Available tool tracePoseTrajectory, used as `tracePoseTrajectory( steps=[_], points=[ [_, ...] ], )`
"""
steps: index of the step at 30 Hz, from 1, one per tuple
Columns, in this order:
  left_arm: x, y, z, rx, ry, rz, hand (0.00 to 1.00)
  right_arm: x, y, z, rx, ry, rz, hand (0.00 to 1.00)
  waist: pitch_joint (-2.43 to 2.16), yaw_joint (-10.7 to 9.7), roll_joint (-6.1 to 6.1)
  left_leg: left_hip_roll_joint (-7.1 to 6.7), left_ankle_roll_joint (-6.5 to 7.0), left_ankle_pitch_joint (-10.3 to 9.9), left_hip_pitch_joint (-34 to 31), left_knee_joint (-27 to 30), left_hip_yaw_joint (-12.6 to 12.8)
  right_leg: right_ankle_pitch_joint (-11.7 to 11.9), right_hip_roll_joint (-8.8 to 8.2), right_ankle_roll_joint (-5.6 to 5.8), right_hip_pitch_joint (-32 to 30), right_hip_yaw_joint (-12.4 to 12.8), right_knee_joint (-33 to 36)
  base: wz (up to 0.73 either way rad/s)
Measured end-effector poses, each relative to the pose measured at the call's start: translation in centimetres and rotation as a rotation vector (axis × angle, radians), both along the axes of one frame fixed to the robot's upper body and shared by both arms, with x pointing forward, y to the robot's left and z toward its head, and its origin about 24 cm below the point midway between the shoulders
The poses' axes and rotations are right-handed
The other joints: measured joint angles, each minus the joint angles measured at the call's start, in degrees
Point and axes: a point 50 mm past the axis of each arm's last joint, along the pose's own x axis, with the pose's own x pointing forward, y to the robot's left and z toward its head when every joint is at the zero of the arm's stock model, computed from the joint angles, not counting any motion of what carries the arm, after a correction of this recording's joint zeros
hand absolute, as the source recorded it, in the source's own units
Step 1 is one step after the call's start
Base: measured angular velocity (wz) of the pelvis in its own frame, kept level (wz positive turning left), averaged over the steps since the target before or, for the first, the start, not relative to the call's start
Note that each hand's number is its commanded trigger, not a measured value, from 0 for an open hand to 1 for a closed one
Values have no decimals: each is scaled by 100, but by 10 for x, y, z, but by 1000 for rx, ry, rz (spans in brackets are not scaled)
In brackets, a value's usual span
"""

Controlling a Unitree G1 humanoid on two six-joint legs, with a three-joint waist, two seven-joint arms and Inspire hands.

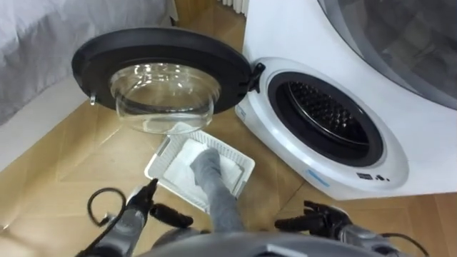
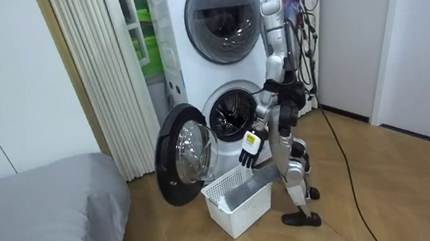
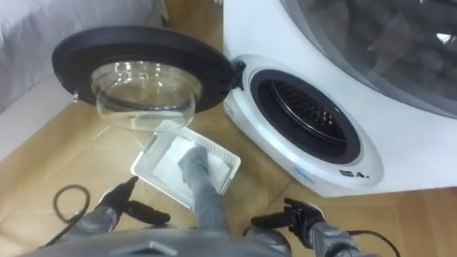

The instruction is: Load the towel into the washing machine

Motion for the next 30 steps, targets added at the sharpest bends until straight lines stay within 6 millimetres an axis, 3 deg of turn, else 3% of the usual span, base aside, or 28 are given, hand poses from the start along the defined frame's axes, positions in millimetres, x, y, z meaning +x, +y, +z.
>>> tracePoseTrajectory(
  steps=[3,4,8,9,10,11,12,13,14,16,19,22,26,30],
  points=[
    [16,-3,4,34,-25,-66,0,20,1,5,-18,-42,44,0,78,-9,73,14,16,9,-371,110,-5,-4,-27,-6,-559,80,385,-21],
    [23,-6,6,52,-42,-102,0,29,3,7,-30,-63,70,0,147,-1,93,13,27,16,-500,176,-120,-28,-55,-40,-930,133,789,-35],
    [48,-14,15,106,-102,-217,0,56,11,15,-53,-134,138,0,258,-3,19,-74,27,15,-1027,511,-371,-77,-263,-119,-1938,147,1931,-29],
    [59,-20,19,127,-128,-277,0,65,14,18,-66,-156,149,0,333,-20,-6,-140,24,12,-1218,671,-590,-70,-355,-141,-2368,171,2457,-28],
    [71,-25,25,159,-165,-337,0,77,17,23,-78,-194,168,0,397,-54,5,-164,23,1,-1498,880,-907,-271,-251,-190,-2808,438,2349,-32],
    [78,-25,29,183,-185,-367,0,85,20,27,-81,-222,183,0,401,-69,1,-176,0,-13,-1743,1083,-979,-194,-169,-225,-3016,575,1946,-20],
    [86,-24,33,222,-206,-421,0,97,24,32,-86,-260,206,0,409,-176,-33,-254,-194,-200,-2192,1600,-927,519,-219,-286,-3330,628,1583,0],
    [96,-31,39,245,-243,-468,0,105,25,36,-98,-293,216,0,411,-277,104,-175,-220,-509,-2577,2068,-829,317,-191,-373,-3607,493,1950,4],
    [101,-32,42,260,-259,-492,0,109,26,38,-101,-307,221,0,418,-296,124,-137,-268,-580,-2765,2266,-782,300,-158,-402,-3759,484,2102,0],
    [124,-40,58,321,-339,-579,0,122,30,45,-94,-347,245,0,424,-383,114,17,-321,-689,-3281,2792,-600,260,-105,-464,-4220,502,2534,6],
    [135,-47,67,354,-410,-632,0,130,32,50,-95,-380,254,0,427,-461,110,124,-266,-858,-3564,3141,-457,143,-77,-528,-4467,484,2767,6],
    [143,-52,74,404,-461,-699,0,140,37,58,-68,-442,246,0,438,-524,79,209,-190,-1210,-4090,3801,-369,-69,-58,-549,-5024,556,3379,1],
    [144,-52,76,432,-487,-724,0,150,45,66,-19,-512,221,0,434,-595,37,302,-204,-1350,-4824,4481,-349,-111,-95,-538,-5718,566,3910,1],
    [152,-54,85,473,-565,-756,0,163,50,77,42,-592,186,0,437,-688,-5,305,-242,-1451,-5607,5160,-351,-167,-101,-664,-6490,618,4498,0]
  ],
)
